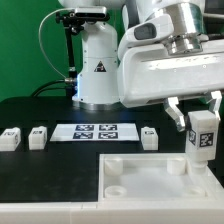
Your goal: Assemble one leg
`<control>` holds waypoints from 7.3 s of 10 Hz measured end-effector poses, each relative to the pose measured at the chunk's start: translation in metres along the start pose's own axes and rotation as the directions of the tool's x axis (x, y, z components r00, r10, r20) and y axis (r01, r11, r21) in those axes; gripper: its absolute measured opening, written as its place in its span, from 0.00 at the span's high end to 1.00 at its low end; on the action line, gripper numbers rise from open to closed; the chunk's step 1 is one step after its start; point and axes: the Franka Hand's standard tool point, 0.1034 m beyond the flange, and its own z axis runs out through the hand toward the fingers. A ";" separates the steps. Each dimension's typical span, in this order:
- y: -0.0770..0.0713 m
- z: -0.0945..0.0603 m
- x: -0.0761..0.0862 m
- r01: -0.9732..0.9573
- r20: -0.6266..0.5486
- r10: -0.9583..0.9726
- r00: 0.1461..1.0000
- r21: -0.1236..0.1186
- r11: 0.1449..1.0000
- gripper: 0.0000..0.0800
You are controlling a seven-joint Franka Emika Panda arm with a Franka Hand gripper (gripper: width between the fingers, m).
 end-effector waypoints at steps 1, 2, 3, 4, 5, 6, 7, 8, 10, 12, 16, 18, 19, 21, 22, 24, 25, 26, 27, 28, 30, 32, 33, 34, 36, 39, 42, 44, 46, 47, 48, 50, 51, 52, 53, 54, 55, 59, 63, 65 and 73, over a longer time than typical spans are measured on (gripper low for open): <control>0.002 0.004 -0.001 0.000 0.004 0.000 1.000 -0.001 1.000 0.64; 0.004 0.004 0.001 -0.002 0.001 0.002 1.000 -0.003 1.000 0.64; 0.007 0.005 0.002 0.001 0.000 -0.001 1.000 -0.005 1.000 0.64; 0.012 0.006 0.004 0.000 -0.002 0.000 1.000 -0.011 1.000 0.64; 0.014 0.008 0.005 -0.002 -0.002 0.002 1.000 -0.012 1.000 0.64; 0.013 0.012 0.001 -0.002 0.005 0.002 1.000 -0.010 1.000 0.64; 0.012 0.015 -0.003 -0.002 0.010 0.002 1.000 -0.009 1.000 0.64; 0.012 0.019 -0.008 -0.003 0.019 0.003 1.000 -0.008 1.000 0.64; 0.009 0.022 -0.011 0.000 0.025 0.000 1.000 -0.004 1.000 0.64; 0.009 0.026 -0.014 -0.003 0.030 0.003 1.000 -0.003 1.000 0.64; 0.009 0.028 -0.015 -0.003 0.032 0.004 0.999 -0.003 1.000 0.42; 0.009 0.028 -0.015 -0.003 0.033 0.004 0.999 -0.003 1.000 0.26; 0.009 0.028 -0.015 -0.003 0.033 0.004 0.999 -0.003 1.000 0.20; 0.010 0.028 -0.015 -0.003 0.033 0.004 0.999 -0.003 1.000 0.19; 0.009 0.028 -0.015 -0.003 0.033 0.004 0.999 -0.003 1.000 0.19; 0.009 0.028 -0.015 -0.004 0.044 0.004 0.999 -0.001 1.000 0.19; 0.010 0.024 -0.009 -0.004 0.104 0.003 0.995 0.008 1.000 0.19; 0.013 0.020 0.004 -0.007 0.155 0.004 0.988 0.017 1.000 0.19; 0.019 0.021 0.012 -0.014 0.150 0.011 0.989 0.014 1.000 0.19; 0.023 0.025 0.008 -0.024 0.183 0.020 0.983 0.016 1.000 0.19; 0.021 0.026 -0.002 -0.046 0.420 0.019 0.907 0.055 0.997 0.19; 0.016 0.028 -0.008 -0.085 0.588 0.023 0.809 0.078 0.993 0.19; 0.012 0.029 -0.008 -0.096 0.639 0.019 0.769 0.085 0.992 0.19; 0.009 0.028 -0.006 -0.099 0.673 0.010 0.740 0.094 0.991 0.19; 0.009 0.031 -0.003 -0.130 0.662 0.053 0.748 0.066 0.989 0.35; 0.010 0.031 -0.003 -0.288 0.661 0.265 0.702 -0.077 0.955 0.62; 0.002 0.028 -0.014 -0.562 0.503 0.638 0.582 -0.318 0.764 0.62; -0.001 0.029 -0.013 -0.754 0.347 0.853 0.389 -0.412 0.511 0.63; 0.000 0.030 -0.011 -0.860 0.250 0.952 0.179 -0.431 0.275 0.63; 0.002 0.031 -0.010 -0.881 0.210 0.975 0.069 -0.445 0.159 0.63; 0.002 0.031 -0.010 -0.886 0.195 0.980 0.034 -0.448 0.119 0.63; 0.001 0.031 -0.010 -0.880 0.231 0.967 0.103 -0.432 0.197 0.54; 0.001 0.032 -0.011 -0.878 0.239 0.964 0.115 -0.430 0.211 0.36; -0.002 0.031 -0.014 -0.821 0.329 0.902 0.278 -0.406 0.401 0.36; -0.006 0.032 -0.012 -0.753 0.394 0.822 0.412 -0.361 0.550 0.22; -0.004 0.033 -0.011 -0.717 0.419 0.771 0.480 -0.319 0.620 0.20; -0.003 0.033 -0.012 -0.657 0.452 0.696 0.558 -0.270 0.703 0.20; 0.005 0.033 -0.002 -0.190 0.506 0.190 0.841 -0.052 0.980 0.19; -0.007 0.034 0.000 -0.355 0.482 0.374 0.792 -0.133 0.925 0.52; -0.006 0.034 0.001 -0.477 0.453 0.513 0.729 -0.201 0.855 0.60; 0.021 0.036 0.000 -0.948 0.140 0.990 0.013 -0.314 0.057 0.60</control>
Offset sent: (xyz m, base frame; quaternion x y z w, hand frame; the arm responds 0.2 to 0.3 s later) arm 0.0174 -0.0155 -0.0011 -0.0148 0.0002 -0.0077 0.9999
